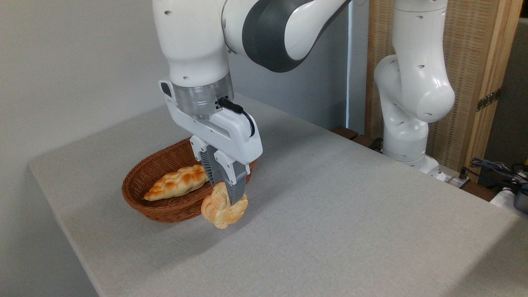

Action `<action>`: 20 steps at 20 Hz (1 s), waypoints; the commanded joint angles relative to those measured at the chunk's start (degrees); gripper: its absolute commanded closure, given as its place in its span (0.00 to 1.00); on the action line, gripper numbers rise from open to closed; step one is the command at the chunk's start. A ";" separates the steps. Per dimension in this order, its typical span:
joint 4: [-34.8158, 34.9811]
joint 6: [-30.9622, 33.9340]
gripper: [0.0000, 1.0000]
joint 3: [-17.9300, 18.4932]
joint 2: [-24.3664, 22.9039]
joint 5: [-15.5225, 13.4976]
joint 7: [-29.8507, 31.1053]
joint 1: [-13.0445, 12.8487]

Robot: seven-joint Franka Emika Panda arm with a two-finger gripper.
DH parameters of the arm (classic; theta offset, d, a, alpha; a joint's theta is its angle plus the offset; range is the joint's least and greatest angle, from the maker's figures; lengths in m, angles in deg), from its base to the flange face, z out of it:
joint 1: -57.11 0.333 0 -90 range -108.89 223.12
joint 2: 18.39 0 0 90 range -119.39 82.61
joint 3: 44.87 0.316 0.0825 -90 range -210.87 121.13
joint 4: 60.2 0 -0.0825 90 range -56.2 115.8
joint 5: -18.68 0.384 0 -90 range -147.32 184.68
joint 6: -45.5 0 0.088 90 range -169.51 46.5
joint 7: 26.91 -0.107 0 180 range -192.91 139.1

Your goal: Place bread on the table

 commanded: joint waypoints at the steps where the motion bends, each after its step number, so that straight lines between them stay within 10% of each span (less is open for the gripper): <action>1: -0.08 -0.02 0.00 0.42 0.09 0.94 -0.34 -0.58; 20: -8.86 -0.46 0.00 -0.90 -1.15 1.02 -0.87 -1.19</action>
